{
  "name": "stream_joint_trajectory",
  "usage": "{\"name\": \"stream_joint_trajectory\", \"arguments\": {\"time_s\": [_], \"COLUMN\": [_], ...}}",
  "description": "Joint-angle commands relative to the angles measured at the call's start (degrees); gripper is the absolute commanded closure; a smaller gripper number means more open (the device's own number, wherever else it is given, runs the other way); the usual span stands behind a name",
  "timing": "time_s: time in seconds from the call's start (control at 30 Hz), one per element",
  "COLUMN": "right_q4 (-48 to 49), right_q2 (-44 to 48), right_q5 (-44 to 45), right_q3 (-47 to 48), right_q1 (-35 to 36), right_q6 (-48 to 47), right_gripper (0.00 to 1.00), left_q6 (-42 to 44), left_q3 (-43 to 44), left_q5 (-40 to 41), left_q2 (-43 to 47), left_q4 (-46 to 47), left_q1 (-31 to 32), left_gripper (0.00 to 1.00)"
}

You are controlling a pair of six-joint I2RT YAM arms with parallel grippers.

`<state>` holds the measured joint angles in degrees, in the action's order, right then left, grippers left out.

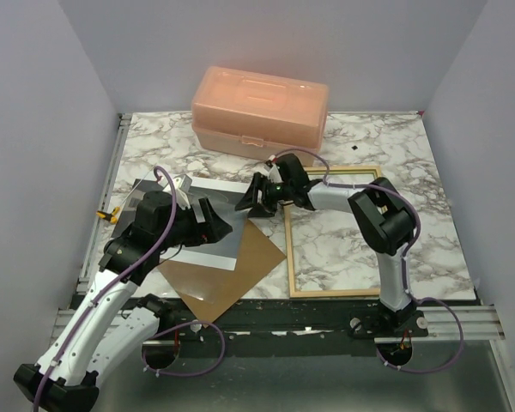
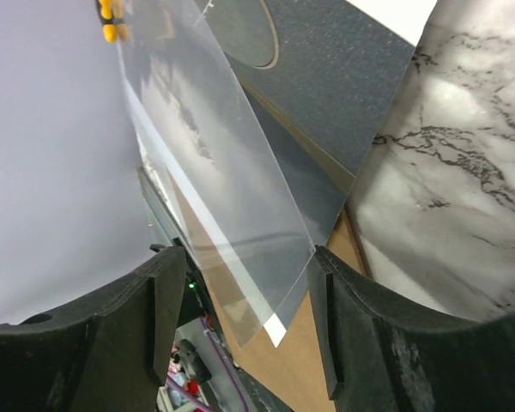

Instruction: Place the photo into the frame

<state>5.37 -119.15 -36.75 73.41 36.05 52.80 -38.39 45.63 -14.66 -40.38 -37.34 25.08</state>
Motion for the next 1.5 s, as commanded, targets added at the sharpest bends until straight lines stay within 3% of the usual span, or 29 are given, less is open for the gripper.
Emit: {"name": "stream_joint_trajectory", "arguments": {"time_s": [0.0,0.23,0.5,0.8,0.9,1.0,1.2,1.47], "right_q4": [14.6,31.6,38.8,34.8,36.1,36.8,31.5,20.5], "right_q2": [2.3,0.2,-4.0,-6.0,-6.2,-6.5,-2.4,10.4], "right_q5": [-3.7,-4.9,-5.2,-1.7,-1.0,-1.0,0.7,5.5], "right_q3": [-5.1,-10.9,-10.3,-8.8,-9.4,-9.4,-9.9,-16.1], "right_q1": [0.4,0.4,2.2,5.2,5.4,5.4,5.3,3.8], "right_q6": [7.0,16.7,21.6,19.1,19.7,20.3,16.6,12.0], "right_gripper": [0.38,0.42,0.49,0.52,0.63,0.82,0.99,1.00], "left_q6": [0.6,0.4,0.3,0.3,0.3,0.3,0.3,0.3], "left_q3": [-0.5,-1.2,-1.9,-2.1,-2.2,-2.3,-2.0,-2.1], "left_q5": [-1.3,-1.7,-1.9,-1.7,-1.7,-1.5,-1.4,-1.8], "left_q2": [0.7,0.8,0.8,1.5,1.7,1.9,1.9,1.6], "left_q4": [0.6,1.0,1.1,0.7,0.5,0.4,0.5,1.0], "left_q1": [-0.4,-0.4,-0.4,-0.4,-0.4,-0.4,-0.4,-0.4], "left_gripper": [0.14,0.14,0.14,0.15,0.15,0.15,0.15,0.15]}}
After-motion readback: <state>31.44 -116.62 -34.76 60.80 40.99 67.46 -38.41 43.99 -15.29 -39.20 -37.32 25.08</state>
